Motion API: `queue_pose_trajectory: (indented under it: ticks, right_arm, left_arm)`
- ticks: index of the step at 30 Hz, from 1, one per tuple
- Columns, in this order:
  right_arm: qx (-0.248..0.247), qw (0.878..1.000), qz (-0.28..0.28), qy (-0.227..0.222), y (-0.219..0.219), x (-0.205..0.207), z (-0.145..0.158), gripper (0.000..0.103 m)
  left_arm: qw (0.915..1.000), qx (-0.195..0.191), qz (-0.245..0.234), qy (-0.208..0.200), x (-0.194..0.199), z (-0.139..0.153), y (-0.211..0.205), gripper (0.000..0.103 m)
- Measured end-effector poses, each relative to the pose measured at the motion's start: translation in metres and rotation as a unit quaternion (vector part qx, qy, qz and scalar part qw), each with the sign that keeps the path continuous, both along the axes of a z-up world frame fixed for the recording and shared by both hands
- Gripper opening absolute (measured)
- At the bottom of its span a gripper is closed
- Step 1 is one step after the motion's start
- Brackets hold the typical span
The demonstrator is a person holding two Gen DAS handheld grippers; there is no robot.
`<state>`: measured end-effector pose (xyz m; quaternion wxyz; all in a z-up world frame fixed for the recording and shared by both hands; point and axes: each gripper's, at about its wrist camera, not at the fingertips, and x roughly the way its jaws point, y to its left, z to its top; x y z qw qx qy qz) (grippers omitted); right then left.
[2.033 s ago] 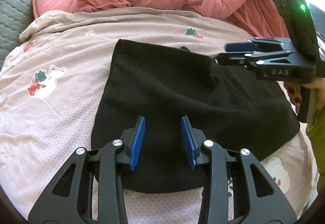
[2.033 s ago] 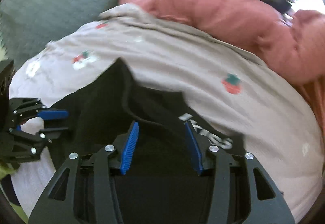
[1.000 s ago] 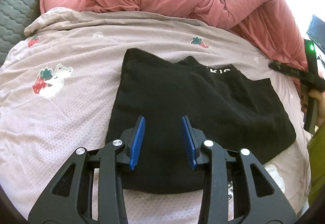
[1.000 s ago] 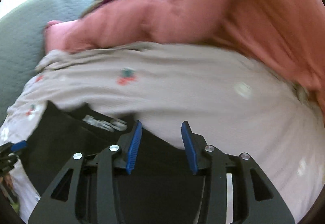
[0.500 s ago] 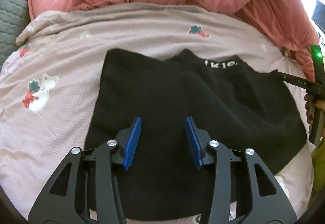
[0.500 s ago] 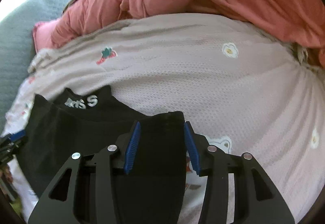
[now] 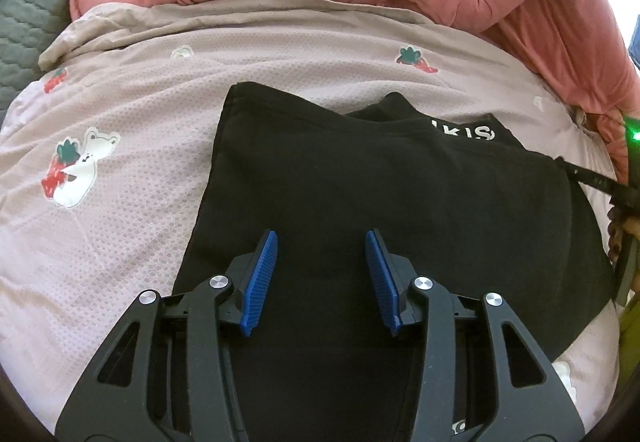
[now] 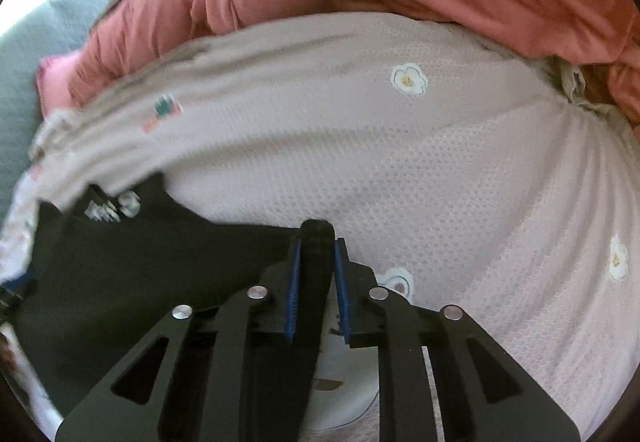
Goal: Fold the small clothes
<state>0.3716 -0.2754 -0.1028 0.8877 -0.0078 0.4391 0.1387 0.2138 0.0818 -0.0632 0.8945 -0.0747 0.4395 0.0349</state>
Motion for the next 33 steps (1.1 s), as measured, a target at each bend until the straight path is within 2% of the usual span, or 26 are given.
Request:
queue_pose_trajectory:
  ticks: [3, 5, 6, 10, 14, 21, 25, 29, 33]
  right_arm:
    - [-0.021, 1.000, -0.006, -0.011, 0.003, -0.010, 0.011, 0.026]
    - [-0.031, 0.999, 0.003, -0.035, 0.003, -0.025, 0.024, 0.029]
    - [-0.037, 0.998, 0.004, -0.048, 0.001, -0.035, 0.031, 0.035]
    - [-0.008, 0.996, 0.038, -0.083, 0.006, -0.075, 0.055, 0.042]
    - [0.024, 0.993, 0.084, -0.076, 0.019, -0.112, 0.061, 0.042]
    - [0.018, 0.990, 0.129, -0.054, 0.045, -0.140, 0.053, 0.042]
    - [-0.003, 0.989, 0.145, -0.035, 0.053, -0.148, 0.043, 0.042]
    - [-0.060, 0.989, 0.134, 0.004, 0.047, -0.154, 0.021, 0.042]
    - [-0.064, 0.991, 0.119, 0.024, 0.030, -0.166, 0.005, 0.042]
  left_arm:
    - [1.0000, 0.004, 0.002, -0.002, -0.003, 0.002, 0.000, 0.038]
    - [1.0000, 0.004, 0.006, -0.004, -0.005, 0.004, 0.001, 0.039]
    - [0.9999, 0.003, 0.009, -0.007, -0.007, 0.006, 0.002, 0.040]
    - [0.9996, 0.000, 0.011, -0.025, -0.018, 0.016, 0.002, 0.042]
    - [0.9993, 0.000, 0.007, -0.038, -0.028, 0.025, -0.002, 0.045]
    - [0.9990, 0.013, -0.007, -0.041, -0.037, 0.030, -0.015, 0.050]
    - [0.9991, 0.026, -0.014, -0.031, -0.037, 0.026, -0.023, 0.055]
    - [0.9986, 0.053, 0.000, -0.006, -0.034, 0.012, -0.022, 0.061]
    - [0.9989, 0.039, 0.027, -0.002, -0.037, 0.000, -0.004, 0.072]
